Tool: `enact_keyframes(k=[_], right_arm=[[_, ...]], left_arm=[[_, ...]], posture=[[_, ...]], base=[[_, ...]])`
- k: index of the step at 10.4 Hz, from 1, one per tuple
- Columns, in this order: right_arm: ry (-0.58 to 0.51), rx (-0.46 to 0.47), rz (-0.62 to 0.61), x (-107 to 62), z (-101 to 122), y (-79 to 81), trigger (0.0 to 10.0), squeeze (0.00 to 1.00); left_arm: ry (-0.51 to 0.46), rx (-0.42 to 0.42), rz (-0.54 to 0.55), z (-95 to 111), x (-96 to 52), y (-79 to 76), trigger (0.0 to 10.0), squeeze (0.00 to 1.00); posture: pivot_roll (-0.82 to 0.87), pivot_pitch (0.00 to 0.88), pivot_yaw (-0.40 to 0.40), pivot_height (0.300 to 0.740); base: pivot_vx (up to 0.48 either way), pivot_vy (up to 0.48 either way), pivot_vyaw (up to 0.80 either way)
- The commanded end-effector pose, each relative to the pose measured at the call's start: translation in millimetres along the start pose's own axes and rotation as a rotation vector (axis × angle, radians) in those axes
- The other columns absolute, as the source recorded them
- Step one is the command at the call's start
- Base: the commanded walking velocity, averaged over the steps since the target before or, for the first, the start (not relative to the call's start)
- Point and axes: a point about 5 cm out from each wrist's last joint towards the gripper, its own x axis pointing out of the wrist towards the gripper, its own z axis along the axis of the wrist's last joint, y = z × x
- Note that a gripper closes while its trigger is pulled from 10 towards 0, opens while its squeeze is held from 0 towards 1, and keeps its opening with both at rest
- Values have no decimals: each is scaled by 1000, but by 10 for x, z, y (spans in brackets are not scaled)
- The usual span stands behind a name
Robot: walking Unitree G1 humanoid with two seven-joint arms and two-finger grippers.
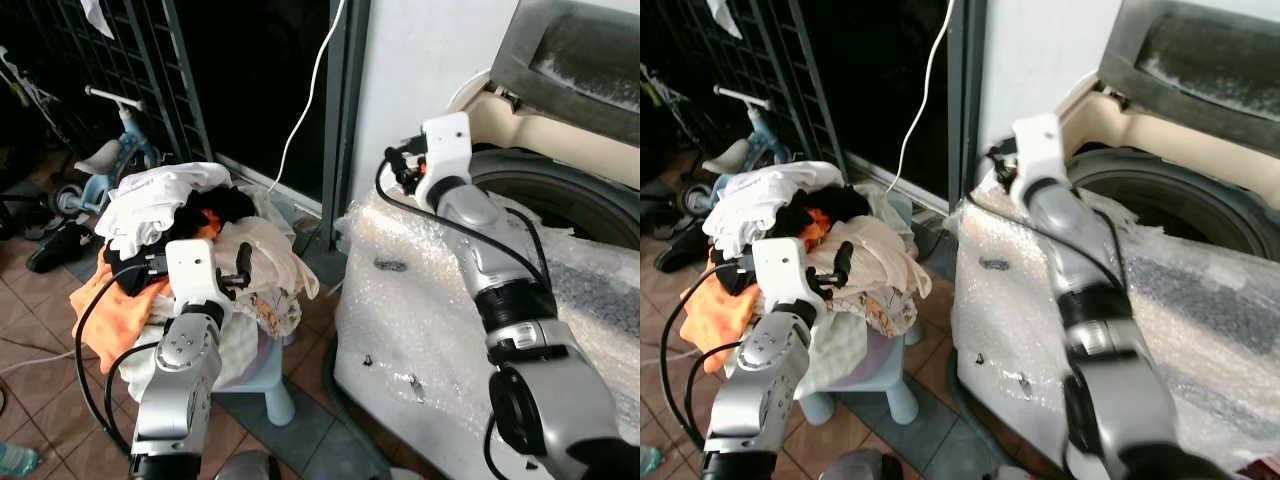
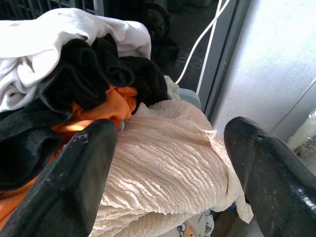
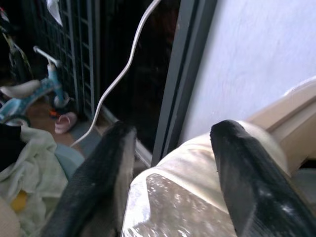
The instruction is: Clothes washing
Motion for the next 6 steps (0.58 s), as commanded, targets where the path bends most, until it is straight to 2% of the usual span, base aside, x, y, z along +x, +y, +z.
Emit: enact_keyframes(k=[1,2,4,5,6], right_arm=[[34,30,-25,44,8,27,7333,0],[47,-31,-58,53,-17,42,0,0],[75,-121,-137,49,-80,-44,0,0],[120,-113,-222,29,-149,-152,0,0],[171,-60,-278,8,-231,-218,0,0]], left_arm=[[3,0,-4,13,-16,-5,10000,0],[7,-1,-1,8,-21,-1,10000,0],[16,-3,-8,-1,-22,-8,10000,0],[22,-2,-14,-8,-20,-17,10000,0],[25,-1,-17,-8,-17,-21,10000,0]], posture=[[-29,0,1,740],[-27,0,2,740],[-31,0,3,740],[-36,0,4,740],[-38,0,5,740]], base=[[0,0,0],[0,0,0],[0,0,0],[0,0,0],[0,0,0]])
